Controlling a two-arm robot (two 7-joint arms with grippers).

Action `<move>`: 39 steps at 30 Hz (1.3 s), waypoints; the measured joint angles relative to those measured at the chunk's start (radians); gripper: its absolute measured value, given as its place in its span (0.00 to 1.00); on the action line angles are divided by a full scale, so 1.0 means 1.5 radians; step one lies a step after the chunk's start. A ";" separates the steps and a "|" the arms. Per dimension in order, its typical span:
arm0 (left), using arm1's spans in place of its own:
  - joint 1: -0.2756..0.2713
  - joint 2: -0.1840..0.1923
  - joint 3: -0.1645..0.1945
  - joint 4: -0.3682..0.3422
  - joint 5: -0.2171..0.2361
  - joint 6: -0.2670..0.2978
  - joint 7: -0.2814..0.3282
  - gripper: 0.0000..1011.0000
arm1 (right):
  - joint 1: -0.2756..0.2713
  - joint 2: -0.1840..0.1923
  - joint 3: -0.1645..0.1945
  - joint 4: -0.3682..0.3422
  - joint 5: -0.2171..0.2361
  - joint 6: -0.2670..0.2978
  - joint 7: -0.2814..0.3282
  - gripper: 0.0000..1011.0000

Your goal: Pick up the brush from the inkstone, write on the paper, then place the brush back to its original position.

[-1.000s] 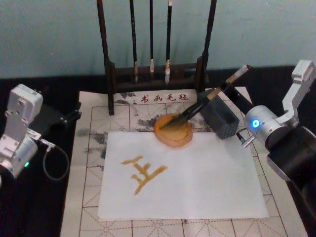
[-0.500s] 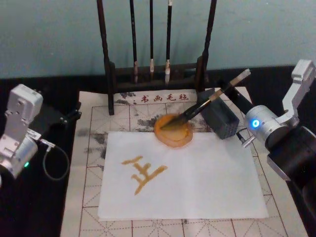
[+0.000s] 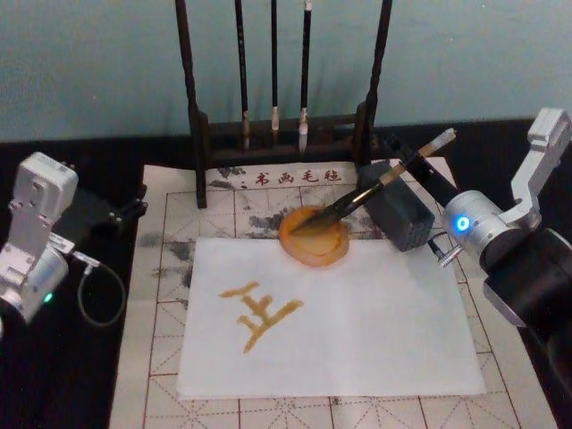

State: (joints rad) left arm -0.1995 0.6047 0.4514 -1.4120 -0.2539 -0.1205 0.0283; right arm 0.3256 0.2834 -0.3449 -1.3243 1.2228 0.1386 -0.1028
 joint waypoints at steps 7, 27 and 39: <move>0.000 0.000 0.000 0.000 0.000 0.000 0.000 0.99 | 0.000 0.000 0.000 0.000 0.000 0.000 0.000 0.99; 0.000 0.000 0.000 0.000 0.000 0.000 0.000 0.99 | -0.083 0.067 0.014 -0.097 -0.001 -0.008 0.016 0.99; 0.000 0.000 0.000 0.000 0.000 0.000 0.000 0.99 | -0.162 0.116 0.002 -0.174 -0.111 -0.071 0.040 0.99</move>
State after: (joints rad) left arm -0.1996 0.6047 0.4514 -1.4120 -0.2539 -0.1205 0.0283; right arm 0.0824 0.4575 -0.3426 -1.5855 1.0562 0.0317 -0.0431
